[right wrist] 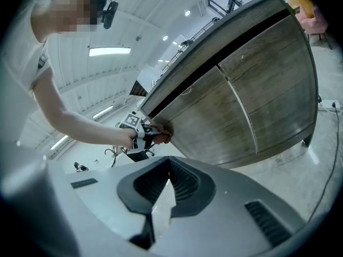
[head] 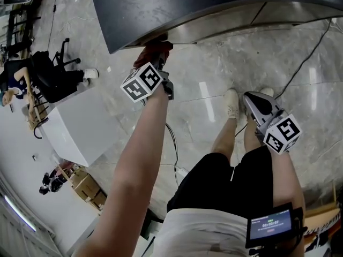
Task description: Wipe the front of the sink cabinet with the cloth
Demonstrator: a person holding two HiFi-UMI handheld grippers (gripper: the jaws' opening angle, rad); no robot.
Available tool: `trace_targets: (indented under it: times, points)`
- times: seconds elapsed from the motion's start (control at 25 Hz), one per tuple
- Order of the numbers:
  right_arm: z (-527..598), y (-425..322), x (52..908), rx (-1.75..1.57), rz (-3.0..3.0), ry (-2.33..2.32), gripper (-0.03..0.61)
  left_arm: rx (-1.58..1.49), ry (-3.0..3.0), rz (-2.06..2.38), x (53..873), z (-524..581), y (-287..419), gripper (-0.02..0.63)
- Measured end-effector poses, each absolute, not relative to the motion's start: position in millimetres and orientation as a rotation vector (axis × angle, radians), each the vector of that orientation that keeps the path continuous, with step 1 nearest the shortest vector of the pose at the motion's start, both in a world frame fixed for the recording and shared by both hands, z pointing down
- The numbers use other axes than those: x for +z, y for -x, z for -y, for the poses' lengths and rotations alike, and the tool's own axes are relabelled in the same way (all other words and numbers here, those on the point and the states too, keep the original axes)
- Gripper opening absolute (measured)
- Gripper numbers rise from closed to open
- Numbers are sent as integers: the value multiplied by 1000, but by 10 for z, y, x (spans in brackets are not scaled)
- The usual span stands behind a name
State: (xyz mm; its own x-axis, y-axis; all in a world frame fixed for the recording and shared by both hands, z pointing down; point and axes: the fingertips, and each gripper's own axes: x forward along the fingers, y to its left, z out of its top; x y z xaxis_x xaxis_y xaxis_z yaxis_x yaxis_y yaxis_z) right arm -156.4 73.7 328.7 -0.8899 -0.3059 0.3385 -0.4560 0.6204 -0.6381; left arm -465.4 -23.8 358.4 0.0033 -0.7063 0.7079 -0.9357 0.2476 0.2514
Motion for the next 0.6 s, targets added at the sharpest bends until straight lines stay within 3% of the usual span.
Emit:
trace_targets:
  times: [0.6]
  points:
    - [-608, 912, 3376, 1210, 2617, -819, 12, 492, -1605, 1585, 3949, 691, 3651, 123]
